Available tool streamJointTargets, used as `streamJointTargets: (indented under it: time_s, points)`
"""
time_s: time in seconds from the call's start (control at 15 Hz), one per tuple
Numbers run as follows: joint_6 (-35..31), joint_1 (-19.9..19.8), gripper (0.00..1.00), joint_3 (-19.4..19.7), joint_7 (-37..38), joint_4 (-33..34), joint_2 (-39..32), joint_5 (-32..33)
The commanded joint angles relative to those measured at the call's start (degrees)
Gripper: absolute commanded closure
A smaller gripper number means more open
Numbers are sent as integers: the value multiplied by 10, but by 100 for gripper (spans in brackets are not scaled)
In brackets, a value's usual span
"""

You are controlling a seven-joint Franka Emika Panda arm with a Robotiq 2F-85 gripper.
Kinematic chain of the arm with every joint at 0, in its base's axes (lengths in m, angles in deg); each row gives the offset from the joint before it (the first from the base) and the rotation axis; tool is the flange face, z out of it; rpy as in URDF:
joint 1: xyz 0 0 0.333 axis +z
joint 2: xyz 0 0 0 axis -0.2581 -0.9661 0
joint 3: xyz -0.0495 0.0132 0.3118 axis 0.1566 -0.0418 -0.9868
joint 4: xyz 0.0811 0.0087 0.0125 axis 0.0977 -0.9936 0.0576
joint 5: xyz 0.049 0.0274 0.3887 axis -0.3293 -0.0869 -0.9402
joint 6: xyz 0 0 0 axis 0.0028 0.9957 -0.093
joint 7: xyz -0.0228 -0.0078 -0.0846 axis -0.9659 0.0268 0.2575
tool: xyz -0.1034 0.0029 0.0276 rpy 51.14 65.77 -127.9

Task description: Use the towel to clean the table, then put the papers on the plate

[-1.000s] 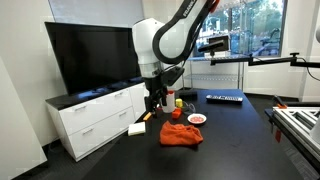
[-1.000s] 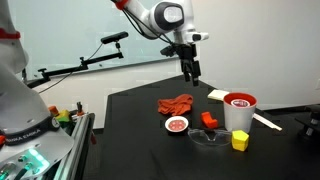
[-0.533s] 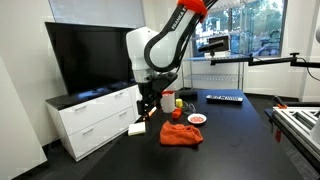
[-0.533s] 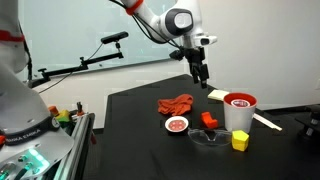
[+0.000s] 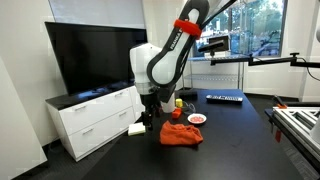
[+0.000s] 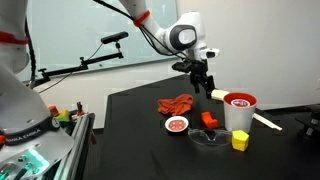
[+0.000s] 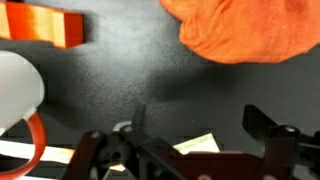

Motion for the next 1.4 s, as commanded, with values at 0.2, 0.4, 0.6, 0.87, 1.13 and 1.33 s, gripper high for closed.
streamJointTargets:
  time_s: [0.2, 0.4, 0.6, 0.87, 1.13, 1.33]
  points:
    - [-37, -60, 0, -45, -139, 70, -37, -44]
    - [-29, -64, 0, -47, -153, 93, -51, -47]
    - [-35, -50, 0, -31, -124, 77, -49, -37]
    - [-28, -50, 0, -34, -138, 84, -55, -32]
    - [-22, -58, 0, -41, -172, 101, -64, -26]
    - [-22, -69, 0, -52, -212, 113, -70, -29]
